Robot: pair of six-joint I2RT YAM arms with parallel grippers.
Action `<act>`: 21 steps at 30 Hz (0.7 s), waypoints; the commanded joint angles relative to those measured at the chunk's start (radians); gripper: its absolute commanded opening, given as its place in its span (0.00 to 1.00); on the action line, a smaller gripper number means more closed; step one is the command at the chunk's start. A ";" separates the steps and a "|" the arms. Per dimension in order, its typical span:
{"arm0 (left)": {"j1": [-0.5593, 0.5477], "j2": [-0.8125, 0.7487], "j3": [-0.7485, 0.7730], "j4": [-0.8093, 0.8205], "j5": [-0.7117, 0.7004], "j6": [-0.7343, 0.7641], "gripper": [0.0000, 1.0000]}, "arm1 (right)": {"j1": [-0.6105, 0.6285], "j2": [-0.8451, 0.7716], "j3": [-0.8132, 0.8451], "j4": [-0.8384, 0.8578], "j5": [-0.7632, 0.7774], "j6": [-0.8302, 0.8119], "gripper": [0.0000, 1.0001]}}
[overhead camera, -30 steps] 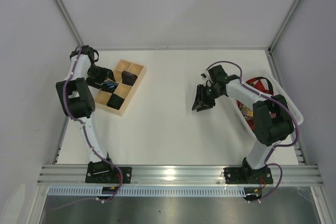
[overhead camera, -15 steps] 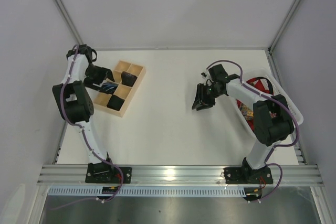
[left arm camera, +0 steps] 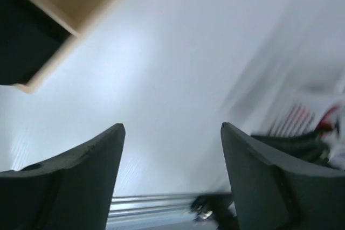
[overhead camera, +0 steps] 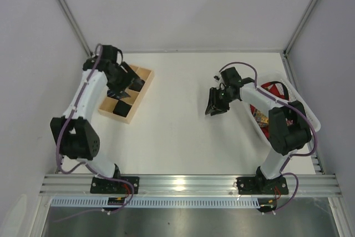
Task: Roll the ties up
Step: Place the rolled tie into the container
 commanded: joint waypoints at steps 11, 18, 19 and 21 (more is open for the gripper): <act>-0.321 -0.481 -0.401 0.414 0.299 0.382 1.00 | 0.001 -0.535 -0.388 0.278 0.298 0.167 1.00; -0.332 -0.597 -0.598 0.510 0.347 0.290 1.00 | 0.007 -0.649 -0.512 0.295 0.320 0.150 1.00; -0.332 -0.609 -0.618 0.520 0.345 0.280 1.00 | 0.007 -0.658 -0.531 0.300 0.297 0.150 1.00; -0.332 -0.669 -0.686 0.576 0.333 0.231 1.00 | 0.011 -0.693 -0.555 0.317 0.287 0.153 1.00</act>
